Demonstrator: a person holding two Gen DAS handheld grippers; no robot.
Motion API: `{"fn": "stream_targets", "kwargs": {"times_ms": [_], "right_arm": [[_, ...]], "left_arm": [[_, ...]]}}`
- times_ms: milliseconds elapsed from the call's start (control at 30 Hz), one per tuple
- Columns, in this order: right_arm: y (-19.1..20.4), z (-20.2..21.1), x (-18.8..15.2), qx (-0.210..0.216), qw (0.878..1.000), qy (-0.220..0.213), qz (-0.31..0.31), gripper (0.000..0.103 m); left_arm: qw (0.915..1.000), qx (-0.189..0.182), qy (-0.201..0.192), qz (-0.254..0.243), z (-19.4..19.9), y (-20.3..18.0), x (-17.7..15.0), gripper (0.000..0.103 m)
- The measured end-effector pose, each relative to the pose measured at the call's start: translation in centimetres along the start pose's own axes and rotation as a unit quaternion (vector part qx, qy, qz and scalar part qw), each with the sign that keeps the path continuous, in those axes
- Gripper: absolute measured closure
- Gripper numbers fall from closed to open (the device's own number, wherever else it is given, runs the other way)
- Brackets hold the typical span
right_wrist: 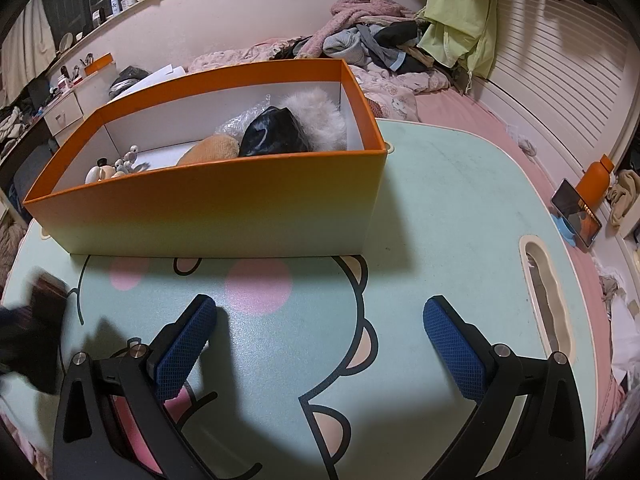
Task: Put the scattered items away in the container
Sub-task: 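Lift the tile out and set it on the table with the left tool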
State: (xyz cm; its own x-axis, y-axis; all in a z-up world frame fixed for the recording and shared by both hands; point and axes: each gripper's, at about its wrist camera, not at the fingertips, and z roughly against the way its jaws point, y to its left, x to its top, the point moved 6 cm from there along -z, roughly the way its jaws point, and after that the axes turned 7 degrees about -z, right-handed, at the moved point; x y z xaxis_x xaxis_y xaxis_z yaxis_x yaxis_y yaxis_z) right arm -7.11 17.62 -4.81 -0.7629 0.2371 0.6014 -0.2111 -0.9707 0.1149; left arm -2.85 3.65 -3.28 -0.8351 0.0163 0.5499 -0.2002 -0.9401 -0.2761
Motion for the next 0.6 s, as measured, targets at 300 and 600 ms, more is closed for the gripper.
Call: {"fn": "stream_targets", "kwargs": {"times_ms": [300,600], "right_arm": [[-0.1,0.0,-0.1,-0.001,1.000,0.000,0.001,0.000],[-2.1,2.8,0.7,0.029,0.999,-0.044,-0.009,0.019]], "left_arm": [[0.9945,0.048,-0.090,-0.025,0.0,0.3,0.1,0.031],[0.9875,0.021,-0.152,0.035,2.6,1.9,-0.2,0.012]]}}
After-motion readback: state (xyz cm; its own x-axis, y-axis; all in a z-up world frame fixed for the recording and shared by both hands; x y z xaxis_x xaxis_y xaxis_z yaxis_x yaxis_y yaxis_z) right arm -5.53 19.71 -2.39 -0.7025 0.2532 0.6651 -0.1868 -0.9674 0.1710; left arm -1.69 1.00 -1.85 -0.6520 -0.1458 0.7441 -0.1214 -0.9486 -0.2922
